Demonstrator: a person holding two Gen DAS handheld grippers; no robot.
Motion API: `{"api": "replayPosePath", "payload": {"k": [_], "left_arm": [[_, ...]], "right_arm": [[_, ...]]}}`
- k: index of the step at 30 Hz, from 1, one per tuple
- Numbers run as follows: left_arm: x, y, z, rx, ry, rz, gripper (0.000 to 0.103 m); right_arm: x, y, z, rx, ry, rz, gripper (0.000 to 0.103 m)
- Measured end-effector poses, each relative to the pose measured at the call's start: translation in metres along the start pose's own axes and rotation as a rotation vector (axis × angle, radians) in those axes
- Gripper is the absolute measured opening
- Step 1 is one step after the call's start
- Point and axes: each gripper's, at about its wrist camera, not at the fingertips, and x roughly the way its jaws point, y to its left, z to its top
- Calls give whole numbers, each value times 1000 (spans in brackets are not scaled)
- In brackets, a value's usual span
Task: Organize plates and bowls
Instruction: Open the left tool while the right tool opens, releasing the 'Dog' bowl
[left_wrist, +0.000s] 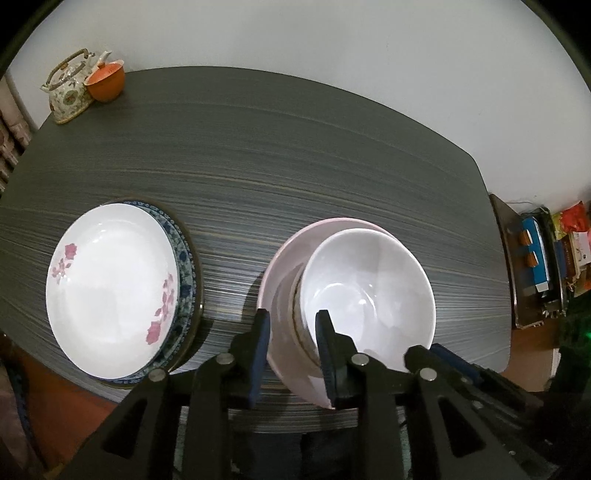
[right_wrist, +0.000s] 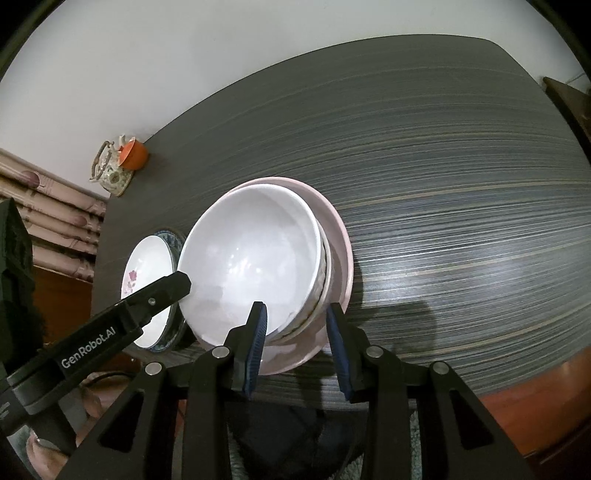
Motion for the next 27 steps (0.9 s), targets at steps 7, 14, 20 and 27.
{"api": "replayPosePath", "payload": {"k": [7,14,20,27], "left_arm": [[-11,10,-2,-13,-12,-26,32],[-19,31,-6,-66,-14,-41,43],[-18,48,-6,-130,2,-62,48],[-9,57,-4,-169,33,-87,50]], "right_arm": [[-10,-4,0,10,-23,7,34],[-22,-16,-3,33,-42,-6,38],[-20,-24,-7,54,-31,-19,39],[-8,-28,-7,67,-6,-34,39]]}}
